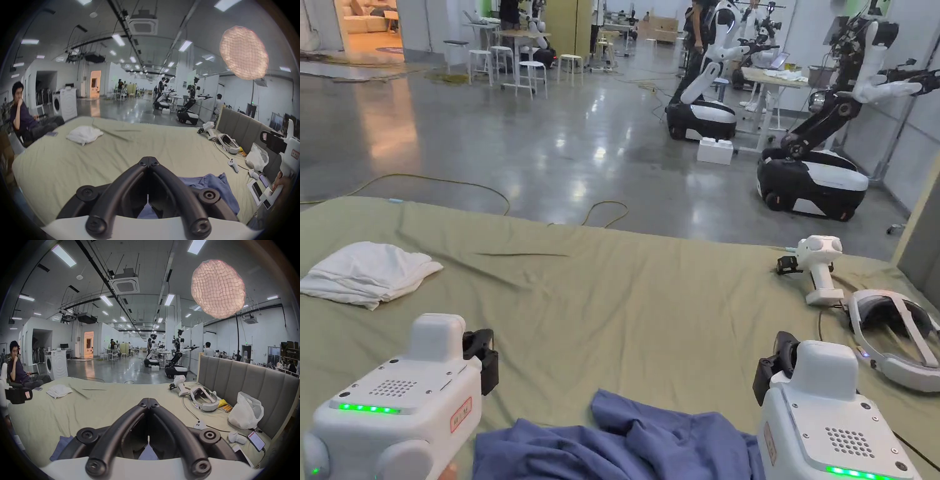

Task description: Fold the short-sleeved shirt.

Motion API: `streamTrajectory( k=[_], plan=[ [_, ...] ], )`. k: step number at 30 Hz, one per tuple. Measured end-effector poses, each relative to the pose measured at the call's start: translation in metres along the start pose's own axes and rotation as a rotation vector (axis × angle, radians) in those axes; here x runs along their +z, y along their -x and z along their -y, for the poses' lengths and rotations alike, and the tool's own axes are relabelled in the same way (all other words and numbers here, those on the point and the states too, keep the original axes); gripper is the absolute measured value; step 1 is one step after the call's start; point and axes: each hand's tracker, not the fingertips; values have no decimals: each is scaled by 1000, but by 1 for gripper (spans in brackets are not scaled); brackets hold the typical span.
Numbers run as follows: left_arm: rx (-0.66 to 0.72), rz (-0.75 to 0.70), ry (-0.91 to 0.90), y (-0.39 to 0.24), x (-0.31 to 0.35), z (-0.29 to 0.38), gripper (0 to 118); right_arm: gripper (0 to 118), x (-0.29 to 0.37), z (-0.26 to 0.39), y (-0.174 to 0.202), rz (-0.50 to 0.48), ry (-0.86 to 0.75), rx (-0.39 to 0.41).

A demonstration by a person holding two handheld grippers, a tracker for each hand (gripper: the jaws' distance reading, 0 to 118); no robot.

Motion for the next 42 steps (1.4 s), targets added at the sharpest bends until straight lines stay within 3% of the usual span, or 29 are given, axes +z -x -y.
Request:
streamTrajectory(
  k=[10, 13, 15, 16, 20, 24, 26, 27, 30, 38, 40, 42],
  plan=[
    [177, 57, 557, 68, -128, 47, 1, 0, -15, 18, -4, -19, 96, -17],
    [181, 13, 679, 70, -163, 64, 21, 0, -21, 26, -9, -6, 131, 2],
    [188, 32, 734, 71, -181, 73, 44, 0, -24, 31, -14, 3, 154, 12],
    [195, 38, 763, 71, -190, 78, 47, 0, -26, 34, -17, 10, 166, 19],
    [189, -13, 816, 66, -206, 98, 47, 0, -30, 45, -29, 35, 206, 29],
    [159, -41, 791, 41, -181, 101, 45, 0, -35, 53, -36, 53, 247, 32],
    [89, -76, 789, 32, -175, 97, 37, 0, -38, 58, -37, 56, 265, 34],
    [68, -81, 787, 28, -175, 98, 25, 0, -40, 59, -38, 57, 272, 37],
    [72, -39, 798, 22, -170, 93, 12, 0, -46, 64, -39, 52, 298, 38],
    [47, 36, 771, 37, -174, 85, 5, 0, -65, 77, -42, 35, 347, 68],
    [77, 49, 729, 39, -164, 79, 5, 23, -78, 81, -47, 48, 405, 84],
    [100, 67, 686, 42, -153, 71, 5, 60, -94, 84, -57, 46, 464, 67]
  ],
)
